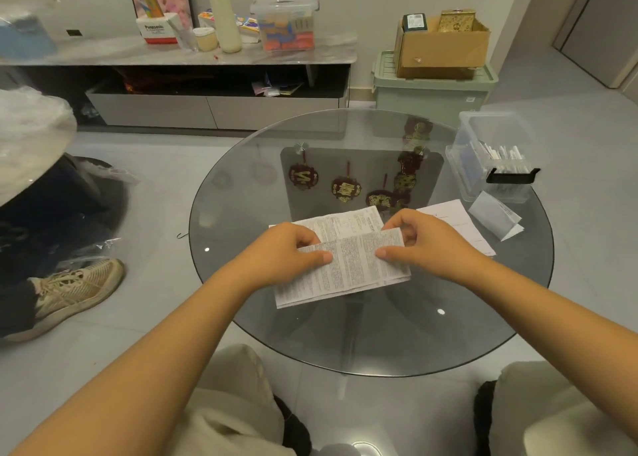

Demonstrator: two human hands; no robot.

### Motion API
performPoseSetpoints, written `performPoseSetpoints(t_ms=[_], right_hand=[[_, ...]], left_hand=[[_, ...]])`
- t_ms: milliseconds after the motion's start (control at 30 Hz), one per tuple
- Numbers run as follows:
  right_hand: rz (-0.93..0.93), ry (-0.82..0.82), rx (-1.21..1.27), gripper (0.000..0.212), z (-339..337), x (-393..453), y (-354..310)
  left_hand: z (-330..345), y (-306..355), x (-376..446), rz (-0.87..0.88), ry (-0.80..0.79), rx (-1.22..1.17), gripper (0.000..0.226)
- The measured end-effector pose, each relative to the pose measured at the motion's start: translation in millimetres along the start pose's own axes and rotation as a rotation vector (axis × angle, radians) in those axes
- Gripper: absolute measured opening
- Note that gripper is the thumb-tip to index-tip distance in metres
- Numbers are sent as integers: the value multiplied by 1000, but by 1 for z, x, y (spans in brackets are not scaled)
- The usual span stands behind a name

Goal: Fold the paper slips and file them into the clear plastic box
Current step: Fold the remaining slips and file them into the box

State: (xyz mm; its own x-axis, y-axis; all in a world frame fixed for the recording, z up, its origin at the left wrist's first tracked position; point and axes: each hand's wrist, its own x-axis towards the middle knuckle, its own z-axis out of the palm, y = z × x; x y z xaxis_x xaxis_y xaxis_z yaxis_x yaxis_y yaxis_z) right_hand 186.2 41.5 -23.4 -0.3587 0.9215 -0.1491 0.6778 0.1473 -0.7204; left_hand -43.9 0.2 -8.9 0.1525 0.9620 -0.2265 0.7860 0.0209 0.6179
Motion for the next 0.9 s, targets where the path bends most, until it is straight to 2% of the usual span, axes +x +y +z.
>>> performPoseSetpoints(t_ms=[100,133,267,433,533,633,833,900], right_hand=[[23,31,-61,29,6,4,2],[16,34,-79,30,7,5,2],[-1,54,-104,30,10,8,4],[-5,55,-141,27,11,12,6],[2,29,-145,23,10,11,5],[-22,-43,-209,28,10,9,3],[-147,-61,-525,64,9,-4,-4],[-162,-108,-527,74,6,-3,-5]], left_hand=[[5,1,2,0,66,93,14],[5,1,2,10,90,144,17],[8,-2,2,171,133,332,51],[13,-5,1,245,-30,419,74],[15,-4,1,266,-66,451,67],[16,-1,0,275,-97,491,58],[14,2,-2,243,-54,331,30],[12,2,-2,248,-12,316,27]])
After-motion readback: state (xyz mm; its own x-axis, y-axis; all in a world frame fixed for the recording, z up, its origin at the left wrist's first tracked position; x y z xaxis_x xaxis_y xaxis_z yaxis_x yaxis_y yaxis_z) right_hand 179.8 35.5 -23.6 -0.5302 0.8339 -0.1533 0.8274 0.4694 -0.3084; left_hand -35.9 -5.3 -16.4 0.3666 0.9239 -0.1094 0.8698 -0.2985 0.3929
